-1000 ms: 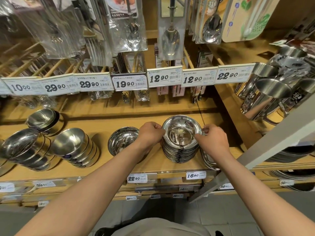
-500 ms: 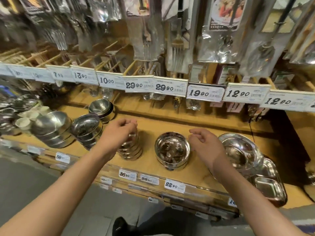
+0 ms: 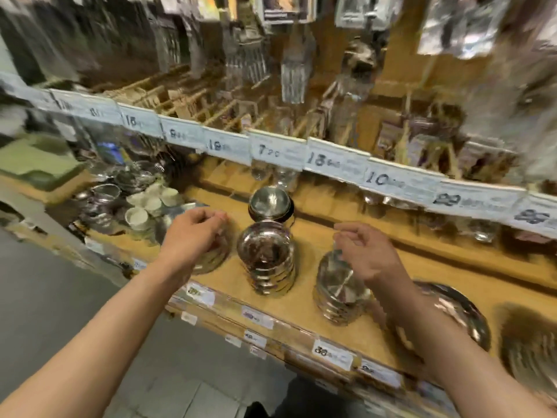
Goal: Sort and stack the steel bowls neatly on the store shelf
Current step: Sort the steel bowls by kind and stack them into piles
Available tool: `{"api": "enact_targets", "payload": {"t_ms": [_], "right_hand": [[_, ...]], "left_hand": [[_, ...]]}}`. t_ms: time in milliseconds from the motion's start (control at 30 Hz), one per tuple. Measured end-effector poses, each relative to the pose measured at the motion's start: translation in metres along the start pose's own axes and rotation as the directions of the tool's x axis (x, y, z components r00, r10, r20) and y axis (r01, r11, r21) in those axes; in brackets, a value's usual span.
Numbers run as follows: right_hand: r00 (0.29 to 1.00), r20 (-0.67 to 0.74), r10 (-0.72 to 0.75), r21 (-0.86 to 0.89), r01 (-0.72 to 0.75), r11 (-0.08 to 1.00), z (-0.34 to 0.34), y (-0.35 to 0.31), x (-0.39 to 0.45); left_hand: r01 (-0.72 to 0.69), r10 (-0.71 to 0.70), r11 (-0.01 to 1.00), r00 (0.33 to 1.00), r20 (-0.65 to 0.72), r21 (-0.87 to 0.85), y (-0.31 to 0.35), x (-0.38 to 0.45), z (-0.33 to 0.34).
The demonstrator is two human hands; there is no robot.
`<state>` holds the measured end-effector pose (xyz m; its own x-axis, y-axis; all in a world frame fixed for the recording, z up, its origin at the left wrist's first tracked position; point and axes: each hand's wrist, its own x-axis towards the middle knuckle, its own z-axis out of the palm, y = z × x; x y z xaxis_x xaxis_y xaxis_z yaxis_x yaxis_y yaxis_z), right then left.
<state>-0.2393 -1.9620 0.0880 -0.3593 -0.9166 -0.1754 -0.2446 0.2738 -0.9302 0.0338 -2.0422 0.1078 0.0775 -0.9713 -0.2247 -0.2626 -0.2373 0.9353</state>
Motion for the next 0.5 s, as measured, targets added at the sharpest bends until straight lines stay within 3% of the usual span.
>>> {"api": "enact_targets", "payload": {"t_ms": [167,500], "right_hand": [[0.995,0.049,0.085,-0.003,-0.085,0.996,0.047,-0.023,0.049],[0.978,0.130,0.165,-0.372,-0.106,0.922,0.088,-0.018,0.154]], "left_hand": [[0.017,-0.020,0.999,0.997,0.070,0.045,-0.005,0.066,-0.013],[-0.016,-0.033,0.969,0.981,0.193,0.245,-0.024,0.172,0.050]]}}
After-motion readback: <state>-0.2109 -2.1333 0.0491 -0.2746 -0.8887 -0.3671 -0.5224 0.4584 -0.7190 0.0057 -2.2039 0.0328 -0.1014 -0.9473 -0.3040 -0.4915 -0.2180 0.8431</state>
